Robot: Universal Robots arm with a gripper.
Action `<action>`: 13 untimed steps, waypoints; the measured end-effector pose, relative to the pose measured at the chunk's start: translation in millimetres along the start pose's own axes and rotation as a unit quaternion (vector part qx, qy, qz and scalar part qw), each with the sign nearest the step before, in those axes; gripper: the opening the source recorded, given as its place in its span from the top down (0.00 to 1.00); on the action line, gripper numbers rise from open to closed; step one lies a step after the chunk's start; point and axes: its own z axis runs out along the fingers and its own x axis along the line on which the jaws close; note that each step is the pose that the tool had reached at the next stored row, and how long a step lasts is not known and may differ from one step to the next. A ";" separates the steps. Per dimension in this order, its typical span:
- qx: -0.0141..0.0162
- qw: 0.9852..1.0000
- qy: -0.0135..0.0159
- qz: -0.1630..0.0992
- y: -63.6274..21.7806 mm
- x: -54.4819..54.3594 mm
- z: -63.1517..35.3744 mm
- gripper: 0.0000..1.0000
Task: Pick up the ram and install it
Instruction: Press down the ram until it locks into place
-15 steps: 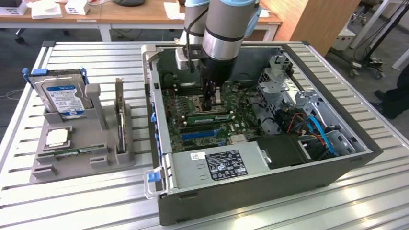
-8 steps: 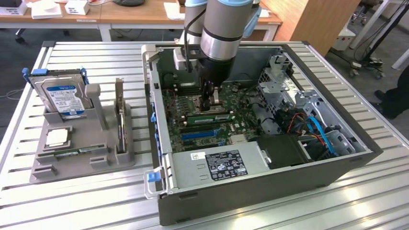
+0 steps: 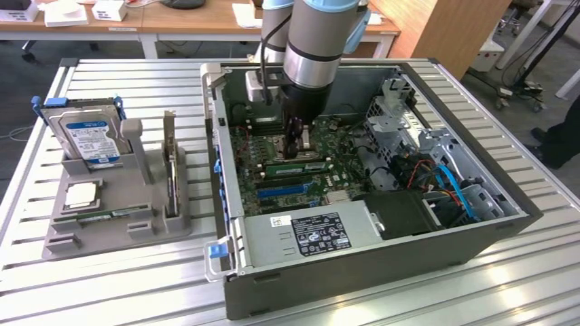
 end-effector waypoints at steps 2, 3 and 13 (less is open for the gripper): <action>0.000 1.000 0.000 0.000 0.0 0.0 0.4 0.90; 0.000 1.000 0.000 0.000 0.0 0.0 0.4 0.90; 0.001 1.000 0.000 0.000 3.7 0.2 2.5 0.90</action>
